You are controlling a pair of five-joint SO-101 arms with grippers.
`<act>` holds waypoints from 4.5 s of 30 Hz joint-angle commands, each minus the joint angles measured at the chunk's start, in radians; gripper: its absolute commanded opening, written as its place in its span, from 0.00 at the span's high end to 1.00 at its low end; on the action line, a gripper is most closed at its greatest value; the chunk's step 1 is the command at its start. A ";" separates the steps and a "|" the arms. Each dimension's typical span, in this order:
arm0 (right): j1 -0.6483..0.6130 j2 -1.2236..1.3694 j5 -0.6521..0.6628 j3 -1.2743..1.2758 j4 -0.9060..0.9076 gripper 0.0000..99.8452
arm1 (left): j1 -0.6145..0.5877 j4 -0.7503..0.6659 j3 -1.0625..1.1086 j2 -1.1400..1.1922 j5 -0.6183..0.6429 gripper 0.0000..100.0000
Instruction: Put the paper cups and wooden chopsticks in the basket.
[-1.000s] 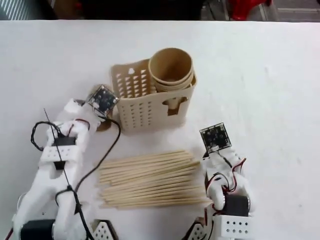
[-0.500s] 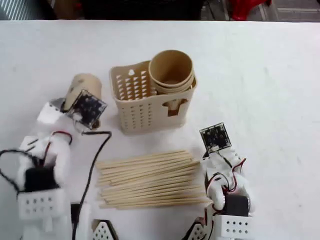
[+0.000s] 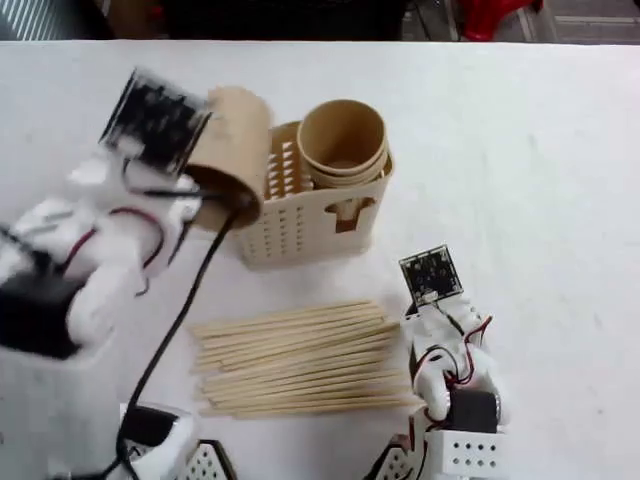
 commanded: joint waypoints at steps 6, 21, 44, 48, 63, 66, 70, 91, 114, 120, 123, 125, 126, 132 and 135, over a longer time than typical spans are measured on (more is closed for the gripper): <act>0.002 -0.001 0.008 0.009 -0.018 0.98 | 0.205 0.235 -0.770 0.558 0.124 0.98; 0.002 -0.001 0.008 0.009 -0.022 0.98 | 0.203 0.252 -0.783 0.756 0.184 0.97; 0.007 -0.001 0.008 0.009 -0.022 0.98 | 0.205 0.247 -0.660 0.613 0.178 0.97; 0.007 -0.001 0.008 0.009 -0.022 0.98 | 0.199 0.247 -0.669 0.613 0.178 0.97; 0.007 -0.001 0.008 0.009 -0.022 0.98 | 0.197 0.189 -0.660 0.615 0.176 0.90; 0.007 -0.001 0.008 0.009 -0.022 0.98 | 0.197 0.190 -0.660 0.613 0.176 0.85; 0.007 -0.001 0.008 0.009 -0.022 0.98 | 0.197 0.183 -0.664 0.613 0.176 0.84; 0.007 -0.001 0.008 0.009 -0.022 0.98 | 0.197 -0.190 -0.522 0.704 0.176 0.84; 0.002 -0.001 0.008 0.009 -0.024 0.98 | 0.127 -0.232 -0.502 0.898 0.120 0.84; 0.004 -0.001 0.008 0.009 -0.024 0.98 | 0.131 -0.226 -0.471 1.001 0.118 0.84; 0.004 -0.001 0.008 0.009 -0.024 0.98 | 0.131 -0.219 -0.476 1.032 0.118 0.84; 0.004 -0.001 0.008 0.009 -0.024 0.98 | 0.139 -0.219 -0.477 1.035 0.118 0.84; 0.004 -0.001 0.008 0.009 -0.024 0.98 | 0.147 -0.219 -0.479 1.035 0.118 0.84; 0.007 -0.001 0.008 0.009 -0.024 0.98 | 0.180 -0.124 -0.618 0.952 0.071 0.84; 0.007 -0.001 0.008 0.009 -0.024 0.98 | 0.186 -0.018 -0.764 0.878 0.064 0.84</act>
